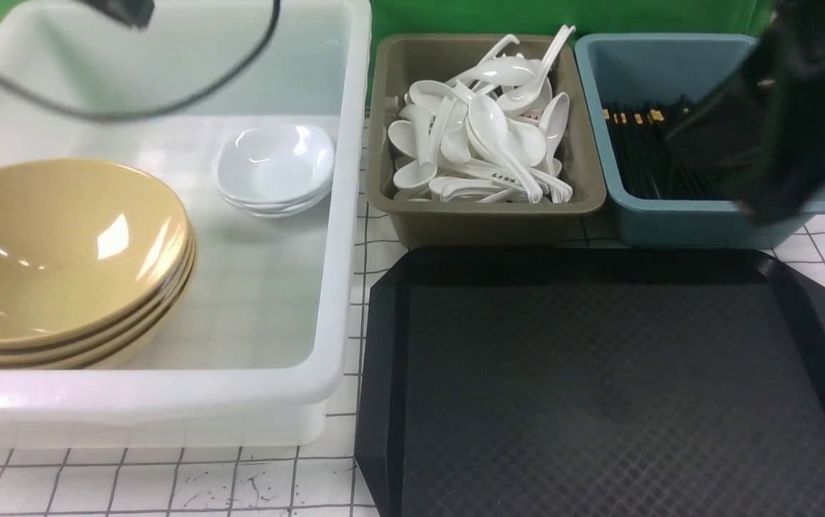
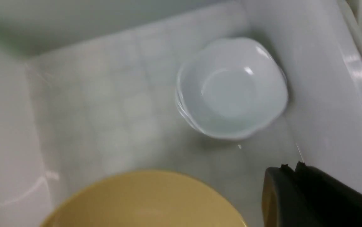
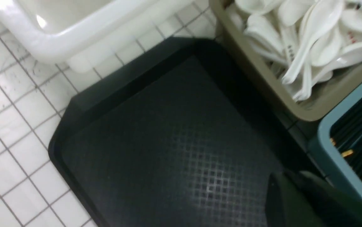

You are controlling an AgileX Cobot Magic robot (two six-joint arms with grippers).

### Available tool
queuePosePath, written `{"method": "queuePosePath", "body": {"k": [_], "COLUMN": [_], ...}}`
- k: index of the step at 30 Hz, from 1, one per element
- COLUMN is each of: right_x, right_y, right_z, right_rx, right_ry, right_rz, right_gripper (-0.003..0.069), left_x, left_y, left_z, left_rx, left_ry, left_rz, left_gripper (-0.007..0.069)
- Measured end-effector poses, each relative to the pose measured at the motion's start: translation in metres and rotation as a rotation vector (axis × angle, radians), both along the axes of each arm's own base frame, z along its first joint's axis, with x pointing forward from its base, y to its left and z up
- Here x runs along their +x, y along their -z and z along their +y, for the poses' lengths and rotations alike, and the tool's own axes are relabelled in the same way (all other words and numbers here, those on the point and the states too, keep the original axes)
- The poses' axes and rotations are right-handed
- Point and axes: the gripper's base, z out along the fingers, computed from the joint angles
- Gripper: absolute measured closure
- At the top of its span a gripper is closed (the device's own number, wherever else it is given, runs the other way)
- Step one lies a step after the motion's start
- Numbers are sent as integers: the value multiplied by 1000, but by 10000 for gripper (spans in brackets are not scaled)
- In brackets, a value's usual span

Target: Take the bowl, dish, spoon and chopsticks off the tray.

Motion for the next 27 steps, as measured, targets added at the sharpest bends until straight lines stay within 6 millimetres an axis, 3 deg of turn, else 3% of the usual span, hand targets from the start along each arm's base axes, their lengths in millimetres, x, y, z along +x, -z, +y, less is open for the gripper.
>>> {"method": "queuePosePath", "body": {"k": [3,6,7,10,11,14,23,27], "right_x": [-22,-41,-43,-57,-68,-82,-110,-110], "right_y": [6,25,27,42,48,59,74,73], "right_z": [-16,-30,-31,-40,-47,-56,-71,-71], "right_rx": [60,118,116,200,256,342,526,541], "right_ry": [6,3,3,8,16,17,17,17], "right_rz": [-66,-137,-135,-212,-254,-312,-376,-385], "right_gripper": [580,580,580,580,580,580,572,569], "left_x": [-48,-97,-100,-143,-170,-212,-288,-303], "left_y": [9,16,17,37,48,62,89,92], "left_z": [1,5,6,10,13,18,28,31], "left_rx": [-9,-34,-35,-49,-54,-72,-139,-128], "left_ry": [-8,-20,-20,-29,-33,-46,-93,-102], "left_rz": [33,-36,-40,-95,-133,-229,-517,-595], "left_gripper": [631,631,631,631,631,631,631,631]}}
